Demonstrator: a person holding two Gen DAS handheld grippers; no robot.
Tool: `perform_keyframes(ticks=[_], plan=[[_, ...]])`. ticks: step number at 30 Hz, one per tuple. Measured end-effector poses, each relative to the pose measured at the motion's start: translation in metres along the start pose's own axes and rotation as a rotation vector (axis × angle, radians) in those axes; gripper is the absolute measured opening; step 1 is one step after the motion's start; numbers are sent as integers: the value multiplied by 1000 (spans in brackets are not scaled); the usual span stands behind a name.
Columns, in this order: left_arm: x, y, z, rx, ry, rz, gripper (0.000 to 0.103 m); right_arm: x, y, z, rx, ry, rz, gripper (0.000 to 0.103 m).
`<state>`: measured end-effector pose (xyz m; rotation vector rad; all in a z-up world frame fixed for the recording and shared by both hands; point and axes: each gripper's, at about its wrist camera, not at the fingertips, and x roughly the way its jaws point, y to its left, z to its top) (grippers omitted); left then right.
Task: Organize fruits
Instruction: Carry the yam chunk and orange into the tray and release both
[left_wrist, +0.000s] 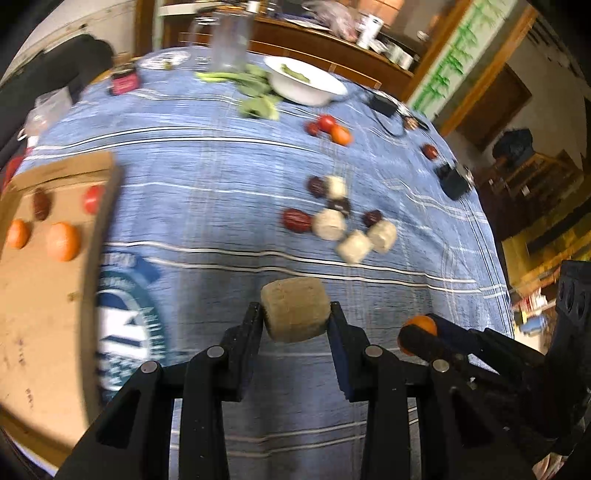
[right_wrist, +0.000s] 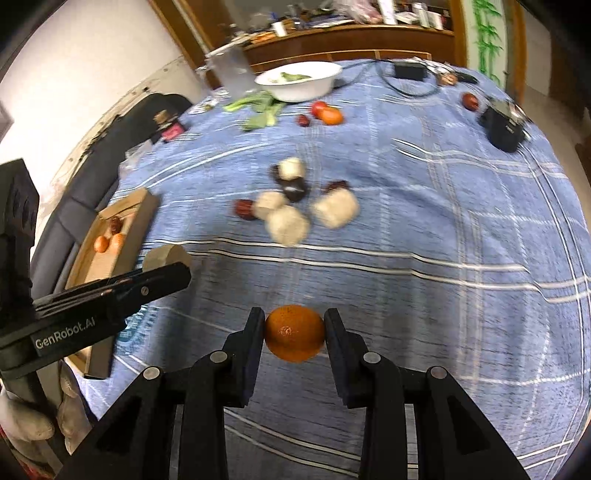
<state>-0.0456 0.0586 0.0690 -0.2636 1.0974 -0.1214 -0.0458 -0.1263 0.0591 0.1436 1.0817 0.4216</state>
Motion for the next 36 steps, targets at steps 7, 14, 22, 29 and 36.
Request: perform_keyframes(ticks=[7,14,22,29,36], plan=[[-42,75,-1,-104,-65,98,34,9,66,16,-107,-6,65,36],[-76,159,5,-181,-116,213,34,34,142,33,-213,23,138,36],[-71,222,15,-211,-80,254,34,84,229,36,-323,79,176,37],[-53,249,18,-170,-28,292,34,119,262,39,-362,88,134,37],[-40,265,20,-167,7,280,34,151,273,42,-374,115,97,37]])
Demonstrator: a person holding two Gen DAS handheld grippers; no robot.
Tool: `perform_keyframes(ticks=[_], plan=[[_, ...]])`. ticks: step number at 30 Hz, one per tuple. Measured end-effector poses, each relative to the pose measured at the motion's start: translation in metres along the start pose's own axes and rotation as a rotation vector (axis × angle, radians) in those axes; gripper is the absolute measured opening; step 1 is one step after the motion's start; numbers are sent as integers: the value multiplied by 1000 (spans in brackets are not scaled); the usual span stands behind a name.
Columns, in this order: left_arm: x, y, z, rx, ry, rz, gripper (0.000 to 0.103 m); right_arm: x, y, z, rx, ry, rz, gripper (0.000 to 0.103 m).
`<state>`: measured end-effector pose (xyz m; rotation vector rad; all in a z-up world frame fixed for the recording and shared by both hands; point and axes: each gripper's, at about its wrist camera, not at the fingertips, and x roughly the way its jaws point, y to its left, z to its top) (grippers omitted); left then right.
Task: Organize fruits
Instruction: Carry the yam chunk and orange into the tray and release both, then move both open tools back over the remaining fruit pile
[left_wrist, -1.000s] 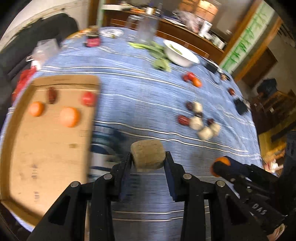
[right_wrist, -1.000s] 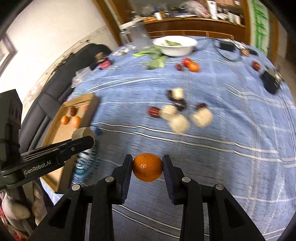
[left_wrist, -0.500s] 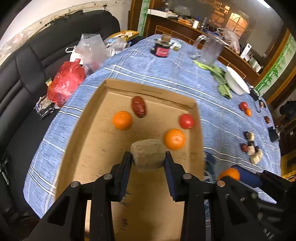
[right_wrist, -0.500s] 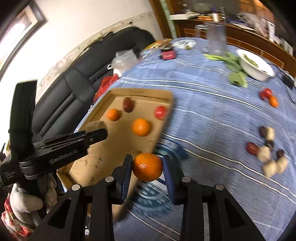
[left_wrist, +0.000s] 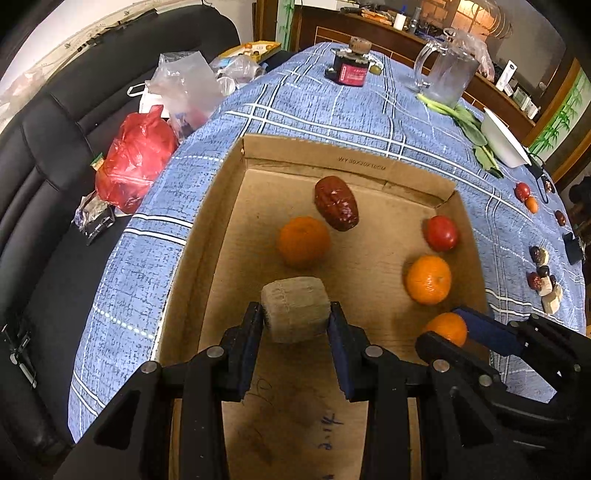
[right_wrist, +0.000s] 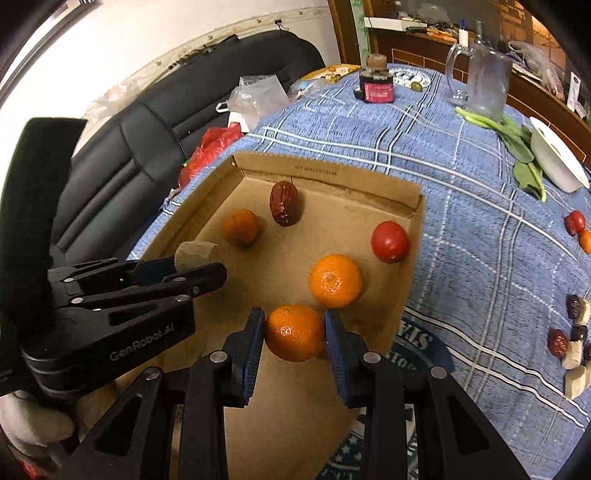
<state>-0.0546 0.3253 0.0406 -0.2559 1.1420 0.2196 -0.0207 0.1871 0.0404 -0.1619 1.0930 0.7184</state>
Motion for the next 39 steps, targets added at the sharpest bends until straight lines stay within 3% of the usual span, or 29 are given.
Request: perform_keyframes(ticks=[12,16,20,23,28,34,39], plan=[[1,-1,3,-9,1,-4,35,17,-5,4,9,23,-7,37],[-9,-3,3,-8,-26,9,43,15,-6,4,20,24,12,38],[-24,-8,3,-4,-60,34,46,2,-4,2,18,2,23,48],[-35,-14,1,0,-84,49,53,-13,-4,-2,24,-24,28,50],[-54,-34,-5,18,-120,79,64,-40,-20,-17,70,-59,25,50],[-77,-74,-17,78,-157,84,65,-73,-53,-45,140,-92,-3,50],[-93,-115,-30,127,-169,45,65,-99,-90,-78,222,-98,-33,53]])
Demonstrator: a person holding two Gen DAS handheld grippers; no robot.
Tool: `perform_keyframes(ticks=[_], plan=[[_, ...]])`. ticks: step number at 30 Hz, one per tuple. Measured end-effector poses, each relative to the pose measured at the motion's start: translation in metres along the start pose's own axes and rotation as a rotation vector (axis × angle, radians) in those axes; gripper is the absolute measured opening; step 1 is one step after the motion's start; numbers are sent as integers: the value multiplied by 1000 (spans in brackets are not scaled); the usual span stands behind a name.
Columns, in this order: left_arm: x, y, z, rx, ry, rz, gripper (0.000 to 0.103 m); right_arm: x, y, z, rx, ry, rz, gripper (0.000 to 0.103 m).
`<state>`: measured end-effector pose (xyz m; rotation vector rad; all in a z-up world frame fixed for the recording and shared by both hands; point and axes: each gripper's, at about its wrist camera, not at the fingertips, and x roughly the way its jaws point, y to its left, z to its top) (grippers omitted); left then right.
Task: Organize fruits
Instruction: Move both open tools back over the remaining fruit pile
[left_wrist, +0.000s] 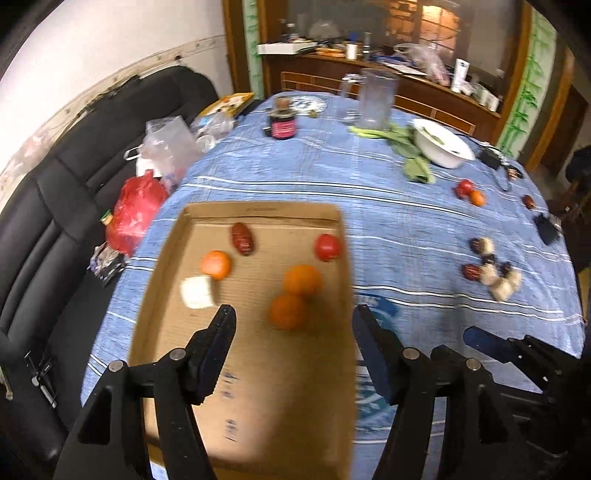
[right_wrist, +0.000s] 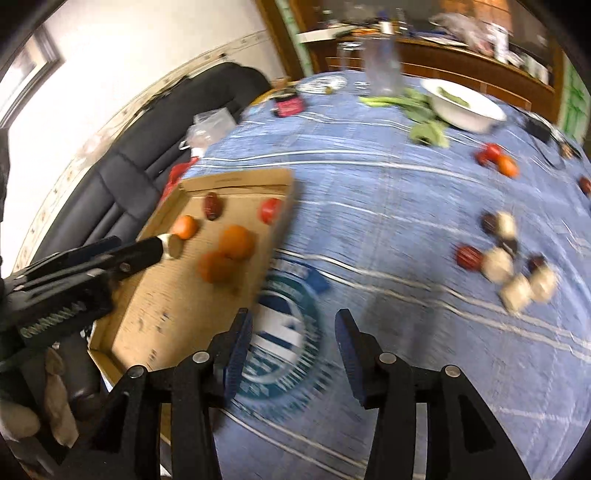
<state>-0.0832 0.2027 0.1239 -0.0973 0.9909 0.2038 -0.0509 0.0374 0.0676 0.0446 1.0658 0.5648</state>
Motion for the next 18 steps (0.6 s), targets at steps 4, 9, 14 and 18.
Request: perform_keyframes(ticks=[4,9,14,18], plan=[[-8,-30,-5,12,2,-55,65,-24,-48,-21,90,-3,-36,53],[-9,-69,-12,22,22,-123,65,-52,-92,-38,176,-22,-91,53],[-3,-104,-21,40,51,-180,65,-69,-127,-52,229,-27,-132,53],[3,-124,-25,58,68,-201,65,-75,-146,-60,252,-19,-145,53]])
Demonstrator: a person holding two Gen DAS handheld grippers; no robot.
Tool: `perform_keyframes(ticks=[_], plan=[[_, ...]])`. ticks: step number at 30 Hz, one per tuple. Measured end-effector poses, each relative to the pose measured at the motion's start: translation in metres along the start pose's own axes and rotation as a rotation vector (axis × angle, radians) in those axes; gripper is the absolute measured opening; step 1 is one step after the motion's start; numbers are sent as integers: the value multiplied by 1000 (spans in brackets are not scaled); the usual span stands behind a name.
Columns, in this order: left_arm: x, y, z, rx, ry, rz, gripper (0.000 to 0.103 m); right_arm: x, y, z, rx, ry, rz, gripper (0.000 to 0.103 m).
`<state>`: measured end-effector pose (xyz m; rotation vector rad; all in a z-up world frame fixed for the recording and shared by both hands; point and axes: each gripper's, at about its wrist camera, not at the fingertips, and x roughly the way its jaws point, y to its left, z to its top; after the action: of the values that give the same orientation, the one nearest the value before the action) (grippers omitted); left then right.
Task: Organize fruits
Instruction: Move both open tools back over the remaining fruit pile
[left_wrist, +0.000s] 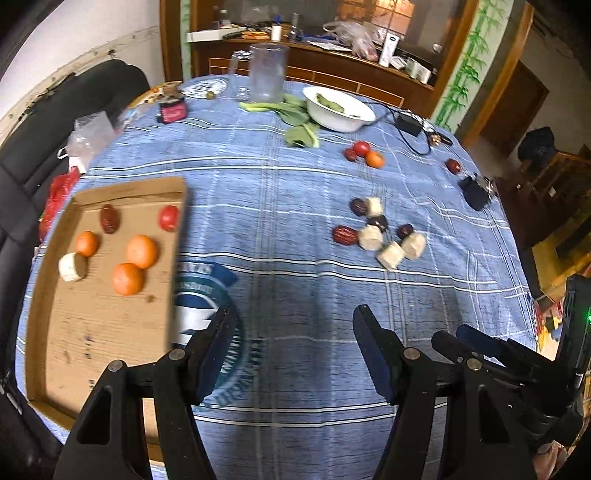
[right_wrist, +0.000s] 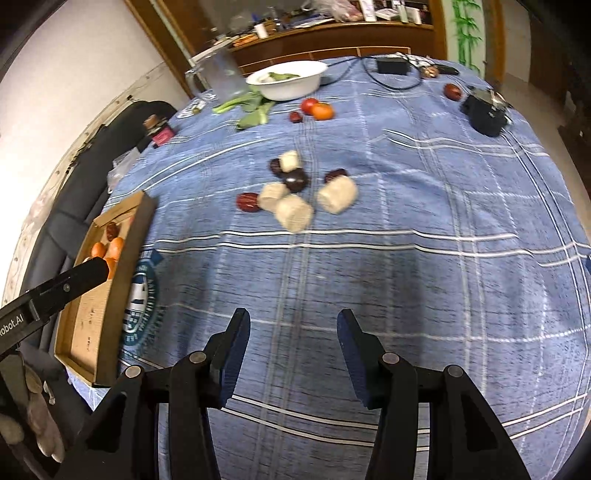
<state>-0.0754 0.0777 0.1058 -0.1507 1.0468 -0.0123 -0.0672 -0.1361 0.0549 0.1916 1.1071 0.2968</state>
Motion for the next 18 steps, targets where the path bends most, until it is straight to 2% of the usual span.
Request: perform_keyframes(ticks=[7,18], plan=[[16,-8,2,-1,28,-7,65,13,-12,5,-3,24,1,53],[38,13,-3,-23,76,-21,65,60,12,49,-107,15,-8,53]])
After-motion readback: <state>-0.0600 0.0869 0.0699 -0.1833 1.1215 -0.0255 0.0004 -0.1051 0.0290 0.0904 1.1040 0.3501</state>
